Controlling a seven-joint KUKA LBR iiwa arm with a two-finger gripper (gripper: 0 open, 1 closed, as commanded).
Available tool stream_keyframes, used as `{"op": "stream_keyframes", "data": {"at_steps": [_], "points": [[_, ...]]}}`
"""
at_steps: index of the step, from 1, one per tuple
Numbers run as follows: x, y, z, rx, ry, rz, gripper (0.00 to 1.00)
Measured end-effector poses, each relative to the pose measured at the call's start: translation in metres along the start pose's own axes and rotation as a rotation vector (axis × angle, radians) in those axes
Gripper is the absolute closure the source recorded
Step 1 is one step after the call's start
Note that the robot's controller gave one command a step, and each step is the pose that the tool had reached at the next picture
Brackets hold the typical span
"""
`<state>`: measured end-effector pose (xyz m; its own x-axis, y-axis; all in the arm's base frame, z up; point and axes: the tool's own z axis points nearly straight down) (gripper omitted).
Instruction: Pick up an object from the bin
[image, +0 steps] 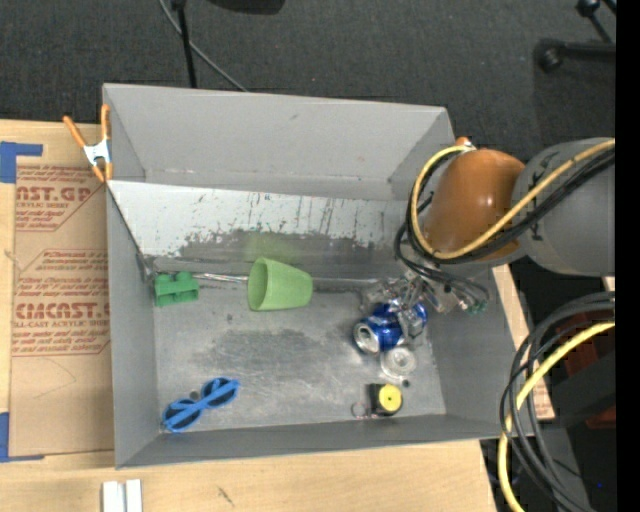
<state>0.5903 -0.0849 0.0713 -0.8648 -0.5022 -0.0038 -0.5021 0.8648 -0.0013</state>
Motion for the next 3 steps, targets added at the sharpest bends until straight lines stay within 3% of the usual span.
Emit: {"op": "stream_keyframes", "data": {"at_steps": [3], "points": [[-0.007, 0.000, -0.132, 0.003, -0.003, 0.001, 1.00]]}}
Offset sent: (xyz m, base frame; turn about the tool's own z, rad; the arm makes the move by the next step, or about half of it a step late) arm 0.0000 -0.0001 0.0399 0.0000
